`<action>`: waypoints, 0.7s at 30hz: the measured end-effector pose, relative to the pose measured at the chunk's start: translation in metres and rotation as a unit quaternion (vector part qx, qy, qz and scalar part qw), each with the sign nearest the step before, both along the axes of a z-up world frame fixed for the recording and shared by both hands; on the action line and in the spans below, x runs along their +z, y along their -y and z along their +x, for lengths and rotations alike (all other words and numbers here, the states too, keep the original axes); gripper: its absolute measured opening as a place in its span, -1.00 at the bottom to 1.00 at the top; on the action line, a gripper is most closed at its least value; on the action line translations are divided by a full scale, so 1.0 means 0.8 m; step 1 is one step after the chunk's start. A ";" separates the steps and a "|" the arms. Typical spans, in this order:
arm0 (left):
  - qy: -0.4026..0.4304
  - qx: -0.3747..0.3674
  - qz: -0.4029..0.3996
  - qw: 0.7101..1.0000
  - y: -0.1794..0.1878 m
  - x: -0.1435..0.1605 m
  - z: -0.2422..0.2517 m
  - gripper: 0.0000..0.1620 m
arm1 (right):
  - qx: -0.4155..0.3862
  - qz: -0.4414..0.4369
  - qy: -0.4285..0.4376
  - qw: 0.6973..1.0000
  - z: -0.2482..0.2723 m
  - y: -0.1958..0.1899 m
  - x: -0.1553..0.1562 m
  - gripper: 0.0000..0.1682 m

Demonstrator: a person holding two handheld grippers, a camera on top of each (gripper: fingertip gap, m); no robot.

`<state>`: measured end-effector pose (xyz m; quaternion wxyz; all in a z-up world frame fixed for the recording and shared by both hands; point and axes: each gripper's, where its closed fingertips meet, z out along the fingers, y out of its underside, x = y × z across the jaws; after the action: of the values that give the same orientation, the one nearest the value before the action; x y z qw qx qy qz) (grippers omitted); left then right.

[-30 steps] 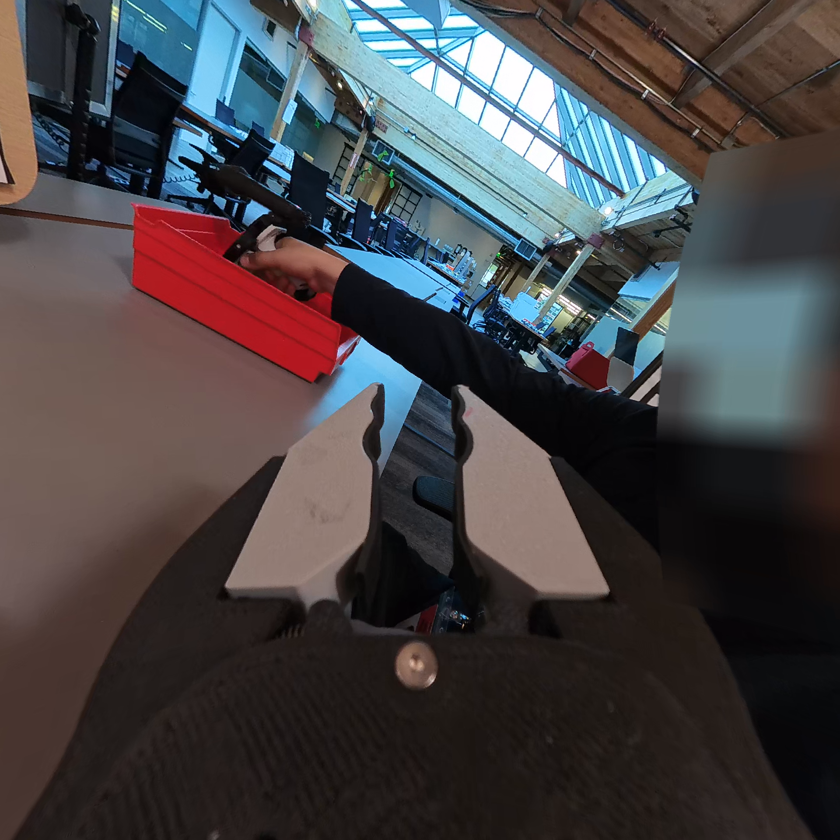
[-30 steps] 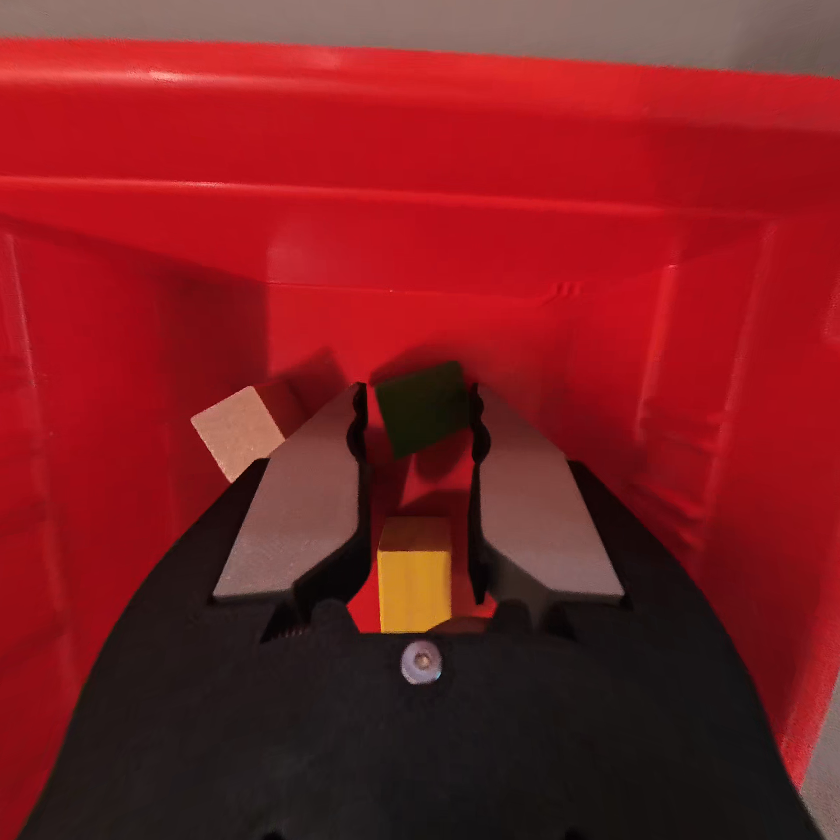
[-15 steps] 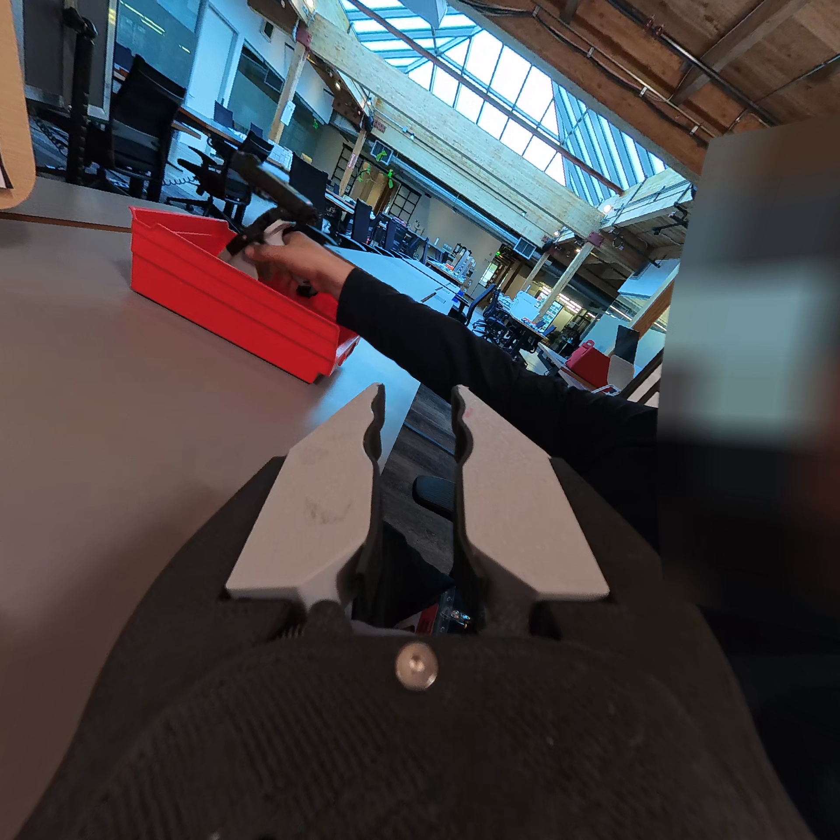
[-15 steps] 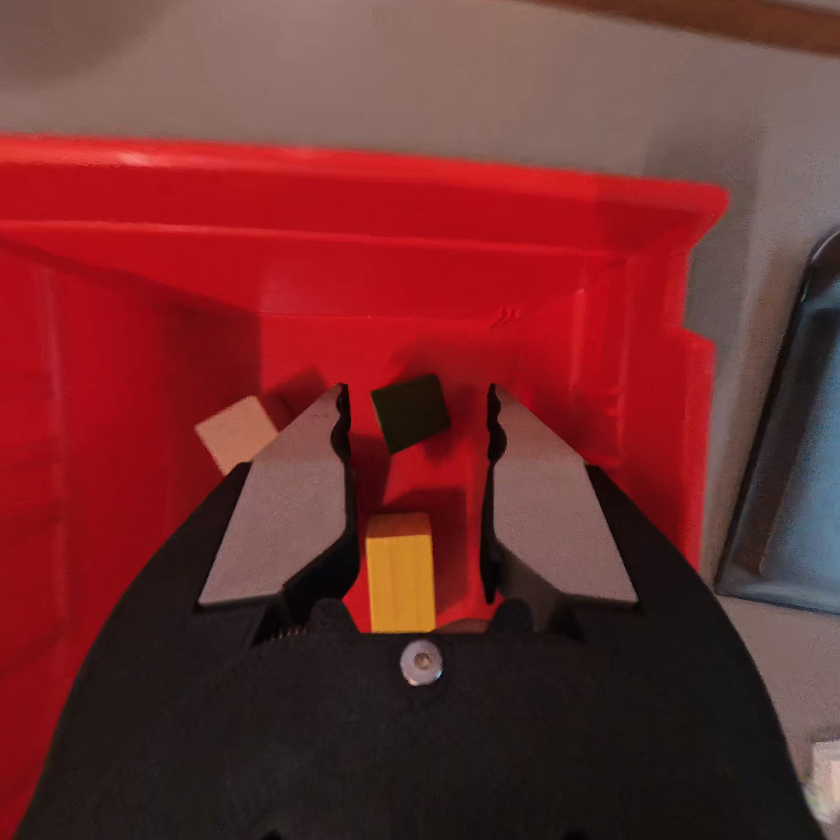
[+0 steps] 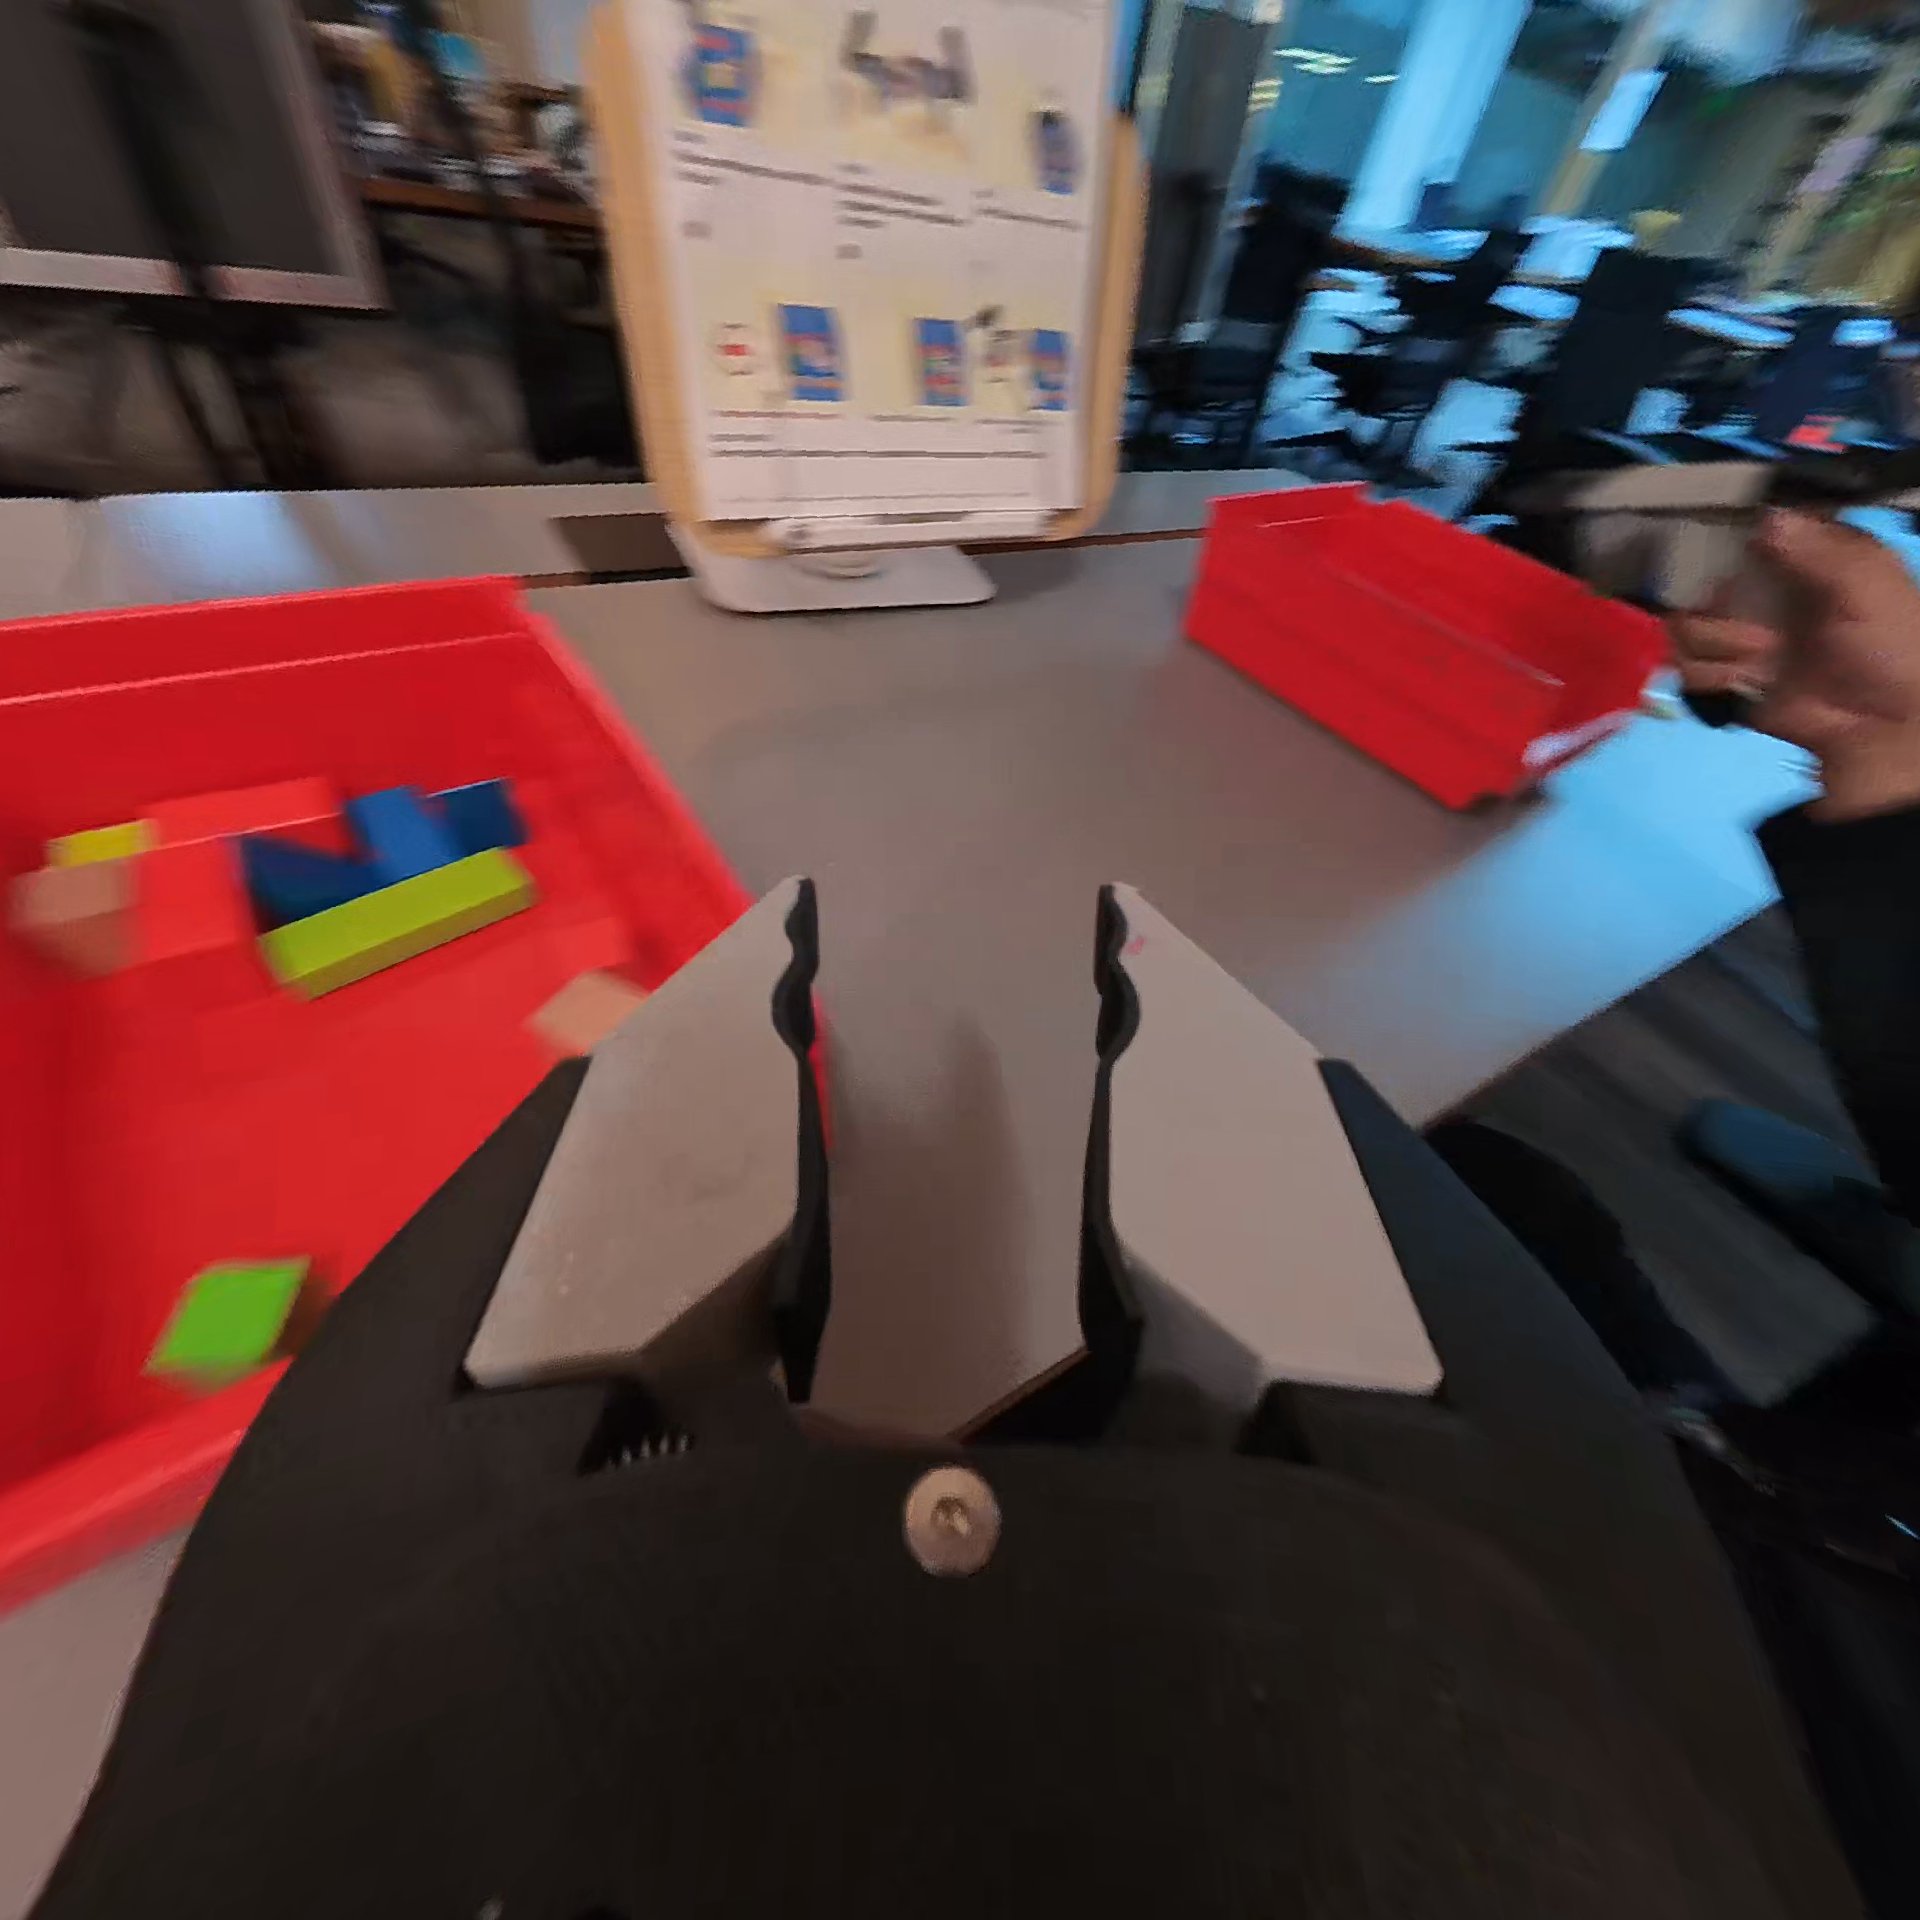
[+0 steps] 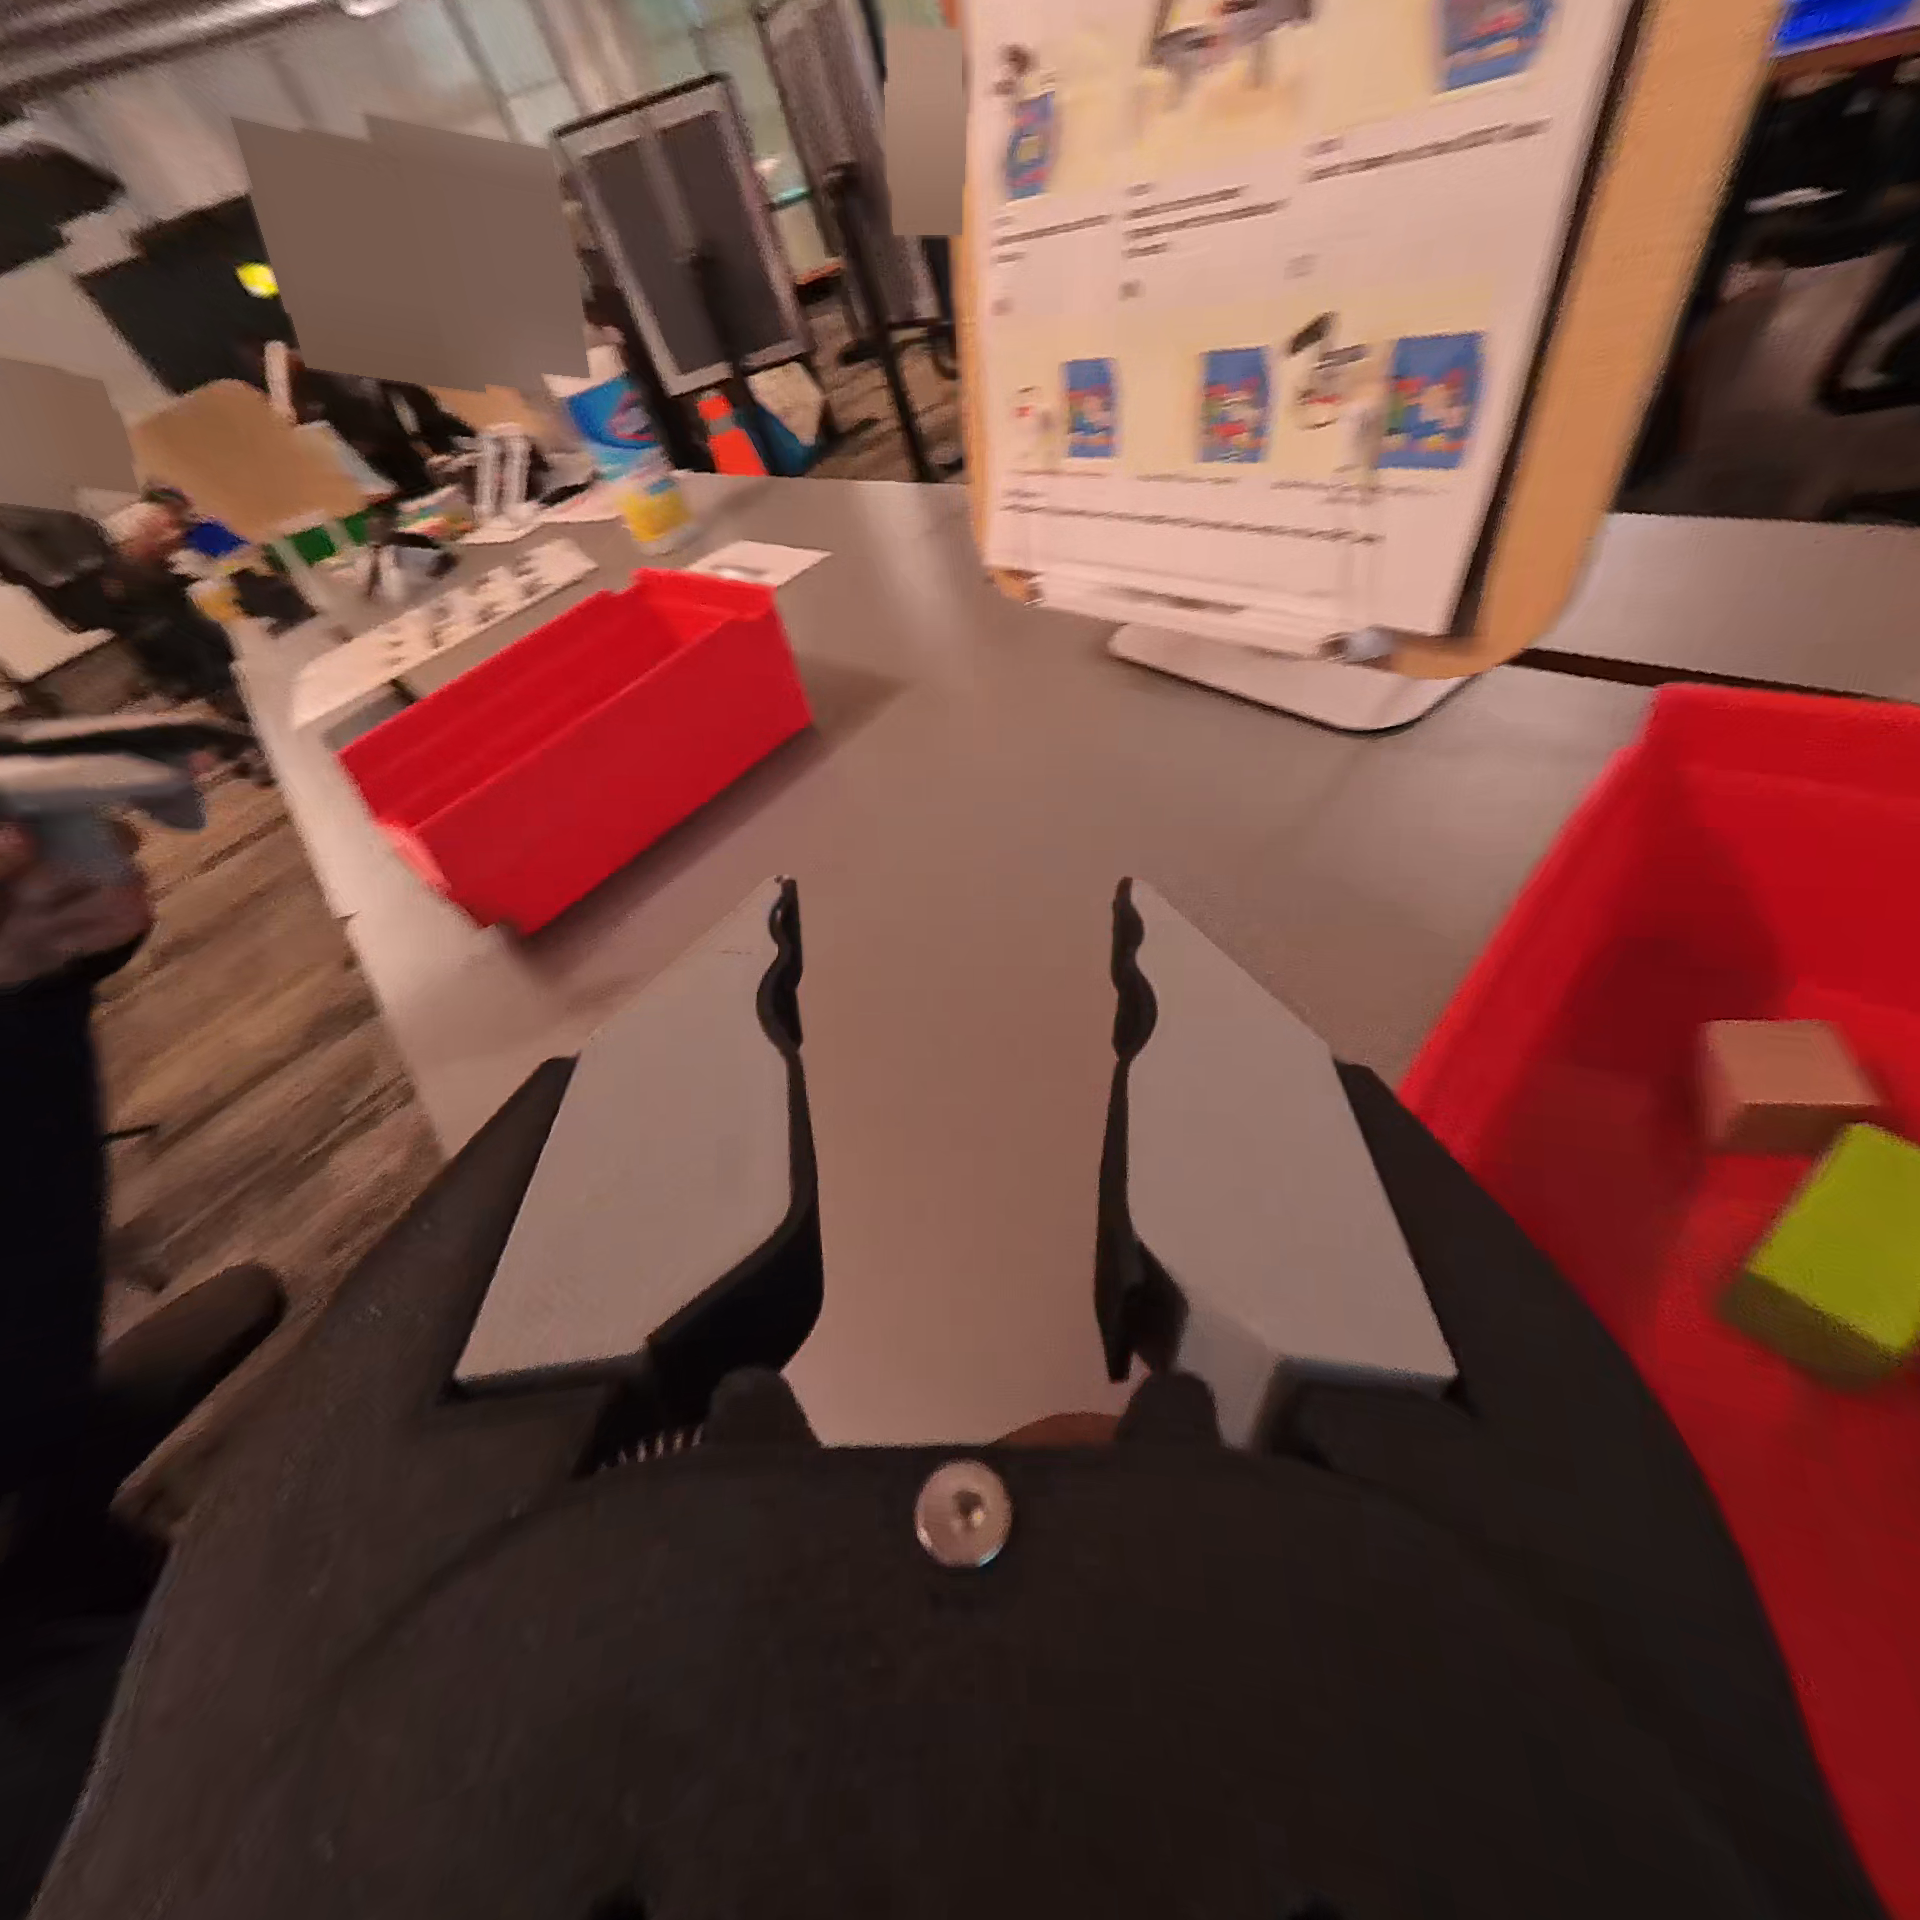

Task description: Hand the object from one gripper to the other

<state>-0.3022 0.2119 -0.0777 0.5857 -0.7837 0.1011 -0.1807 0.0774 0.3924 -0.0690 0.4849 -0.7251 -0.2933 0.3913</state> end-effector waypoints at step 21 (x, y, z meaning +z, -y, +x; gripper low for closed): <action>-0.503 -0.152 -0.275 0.805 -0.180 -0.142 -0.141 -0.47 | 0.027 0.018 -0.006 0.999 0.046 0.039 0.008 -0.31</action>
<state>-0.4152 0.3558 -0.1909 0.1780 -0.8674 0.4456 0.1321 0.1145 0.3609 -0.0623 0.4890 -0.7059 -0.3169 0.4027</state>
